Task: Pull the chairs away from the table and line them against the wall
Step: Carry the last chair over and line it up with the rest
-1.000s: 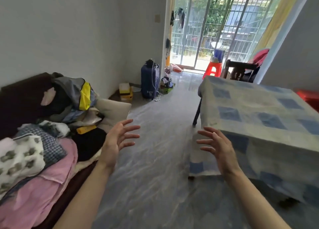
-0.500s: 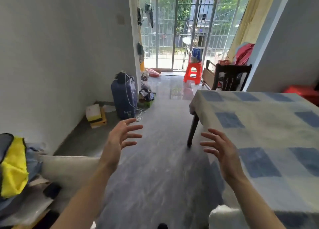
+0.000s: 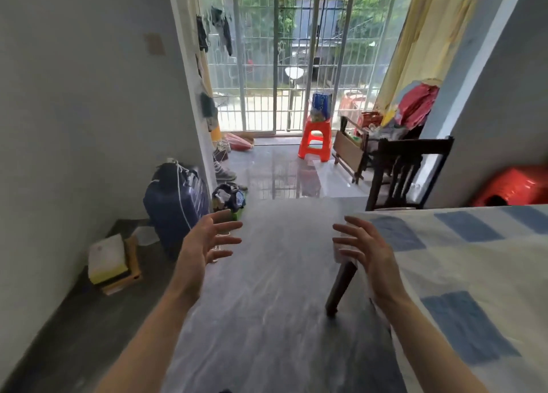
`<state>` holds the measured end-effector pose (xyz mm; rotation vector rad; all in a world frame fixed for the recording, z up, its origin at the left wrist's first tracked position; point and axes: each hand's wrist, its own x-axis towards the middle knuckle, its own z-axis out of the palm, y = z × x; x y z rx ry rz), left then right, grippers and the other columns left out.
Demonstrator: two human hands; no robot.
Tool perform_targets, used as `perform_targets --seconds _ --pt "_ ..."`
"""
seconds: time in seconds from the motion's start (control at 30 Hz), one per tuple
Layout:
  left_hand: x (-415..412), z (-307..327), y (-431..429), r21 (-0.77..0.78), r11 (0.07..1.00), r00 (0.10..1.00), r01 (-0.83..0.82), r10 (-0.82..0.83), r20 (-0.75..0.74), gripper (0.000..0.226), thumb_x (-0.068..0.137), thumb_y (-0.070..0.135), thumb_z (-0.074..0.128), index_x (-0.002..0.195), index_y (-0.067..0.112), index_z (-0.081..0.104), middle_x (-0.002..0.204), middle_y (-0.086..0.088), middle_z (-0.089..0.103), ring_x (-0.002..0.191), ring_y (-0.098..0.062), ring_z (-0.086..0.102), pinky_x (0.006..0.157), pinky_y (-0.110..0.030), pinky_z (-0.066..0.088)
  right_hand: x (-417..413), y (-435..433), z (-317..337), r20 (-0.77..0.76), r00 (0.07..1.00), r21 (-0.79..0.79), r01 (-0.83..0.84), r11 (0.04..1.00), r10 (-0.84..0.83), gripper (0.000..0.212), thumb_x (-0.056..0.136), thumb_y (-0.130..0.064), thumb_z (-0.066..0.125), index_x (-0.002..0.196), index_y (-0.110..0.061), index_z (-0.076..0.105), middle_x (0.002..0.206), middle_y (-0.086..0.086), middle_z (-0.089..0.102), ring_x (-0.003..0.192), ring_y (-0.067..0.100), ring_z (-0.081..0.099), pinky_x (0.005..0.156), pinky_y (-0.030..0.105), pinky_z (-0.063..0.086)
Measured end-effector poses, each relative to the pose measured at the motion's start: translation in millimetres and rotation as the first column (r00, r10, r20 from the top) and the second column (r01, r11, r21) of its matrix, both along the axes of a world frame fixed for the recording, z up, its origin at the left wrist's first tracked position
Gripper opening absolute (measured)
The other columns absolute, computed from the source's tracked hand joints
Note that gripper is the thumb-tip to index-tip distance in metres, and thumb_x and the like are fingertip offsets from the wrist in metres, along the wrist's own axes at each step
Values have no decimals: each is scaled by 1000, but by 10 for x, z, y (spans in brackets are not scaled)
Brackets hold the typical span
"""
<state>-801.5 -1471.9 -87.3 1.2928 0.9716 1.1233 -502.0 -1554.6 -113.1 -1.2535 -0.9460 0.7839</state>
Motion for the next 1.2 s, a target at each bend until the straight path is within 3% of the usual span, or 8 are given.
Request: perform_targets --seconds 0.23,0.43,0.6,0.67,0.8,0.93,1.03,1.2 --pt "537 -211 2444 -28 990 989 142 -140 54 63 88 65 43 131 23 64 120 -5 76 98 -27 74 77 -37 52 372 1876 -72 43 982 -36 184 982 -182 29 108 -20 42 125 -23 66 118 2 76 104 26 73 86 40 55" --pt "1619 174 4215 14 941 940 337 -337 56 68 80 68 49 129 22 63 118 -4 77 98 -29 75 80 -39 57 1109 3165 172 50 921 -22 387 922 -386 29 109 -20 40 127 -21 63 121 5 74 104 23 73 87 41 54" --pt "2643 28 5331 14 880 880 475 -475 24 67 80 67 50 128 22 64 119 -5 77 99 -31 74 80 -40 54 1877 4129 -91 30 852 -18 523 852 -523 27 108 -20 44 125 -23 64 121 6 73 103 25 72 91 48 54" --pt "3075 -65 5745 1 863 863 505 -505 10 66 80 66 52 128 22 64 118 -6 77 99 -32 74 81 -41 54 2197 4531 -226 34 819 -14 573 820 -572 24 105 -31 50 125 -28 63 121 4 73 103 21 72 90 45 55" --pt "4084 -120 6577 -13 830 829 558 -558 -36 62 83 63 52 128 22 64 117 -7 77 98 -33 74 83 -44 54 3004 5359 -464 0 727 -21 686 727 -687 36 90 -49 54 124 -40 60 122 -4 71 107 16 70 93 42 55" --pt "5139 -61 7381 -10 786 784 618 -618 -65 50 92 55 48 127 23 64 118 -6 77 98 -34 74 85 -49 55 3895 6091 -621 -41 615 -47 786 616 -788 46 95 -33 61 138 -21 56 130 4 65 115 14 65 105 51 49" --pt "5872 -73 7809 -18 739 736 673 -672 -75 46 96 51 45 126 24 65 118 -6 77 98 -34 74 85 -48 55 4427 6436 -717 21 538 -73 842 535 -843 41 100 -20 64 139 -22 54 132 4 63 103 -5 64 96 29 50" --pt "7068 -289 8257 -56 606 604 793 -795 -51 49 91 61 49 123 28 66 117 -5 77 97 -32 75 81 -44 55 5006 6719 -997 67 399 -143 911 387 -914 50 94 -25 72 141 -24 54 132 -2 62 115 10 63 96 31 50"
